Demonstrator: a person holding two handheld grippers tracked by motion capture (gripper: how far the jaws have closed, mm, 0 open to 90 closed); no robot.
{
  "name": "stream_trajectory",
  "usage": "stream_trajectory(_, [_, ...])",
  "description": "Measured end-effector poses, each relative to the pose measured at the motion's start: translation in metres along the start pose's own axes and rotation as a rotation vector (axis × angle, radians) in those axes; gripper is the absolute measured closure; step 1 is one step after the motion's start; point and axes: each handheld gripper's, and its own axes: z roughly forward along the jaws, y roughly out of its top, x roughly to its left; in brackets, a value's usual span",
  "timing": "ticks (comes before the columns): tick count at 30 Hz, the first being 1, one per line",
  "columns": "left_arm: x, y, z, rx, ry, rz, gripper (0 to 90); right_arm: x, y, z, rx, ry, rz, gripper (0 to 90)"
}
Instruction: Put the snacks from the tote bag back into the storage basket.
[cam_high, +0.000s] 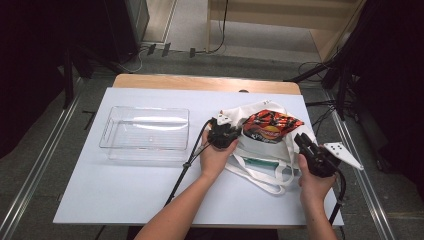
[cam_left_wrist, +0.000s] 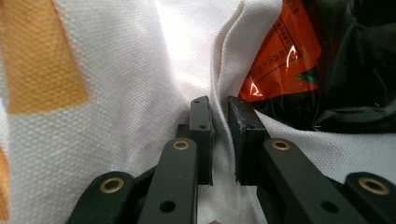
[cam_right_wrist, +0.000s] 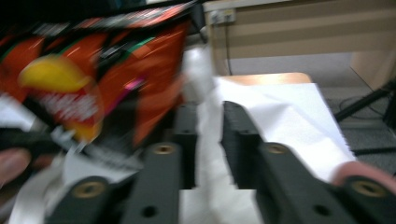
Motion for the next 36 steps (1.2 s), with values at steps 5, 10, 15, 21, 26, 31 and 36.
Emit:
stream_trajectory(5, [0.001,-0.002,-0.002,-0.011,-0.008,-0.002,80.6,0.014,-0.011,0.02,0.141,0.052,-0.05,86.7])
stream_trajectory(10, [0.003,-0.006,-0.005,-0.037,-0.047,-0.007,75.1,0.009,-0.034,0.054,0.336,0.006,0.006,90.0])
stream_trajectory(15, [0.003,-0.007,-0.006,-0.048,-0.051,-0.005,71.3,0.012,-0.033,0.059,0.373,-0.028,-0.012,90.0])
stream_trajectory(21, [0.004,-0.008,-0.007,-0.05,-0.053,-0.011,71.4,0.009,-0.028,0.026,0.127,0.048,0.016,76.7])
stream_trajectory(26, [0.001,-0.01,-0.008,-0.059,-0.034,0.003,70.4,0.009,-0.012,0.002,0.008,0.167,-0.012,61.2])
stream_trajectory(31, [-0.001,-0.011,-0.009,-0.057,-0.022,0.018,70.4,0.017,-0.012,0.01,0.049,0.186,-0.013,45.2])
stream_trajectory(36, [-0.002,-0.011,-0.009,-0.058,-0.011,0.029,70.7,0.029,-0.012,0.029,0.116,0.159,-0.014,40.7])
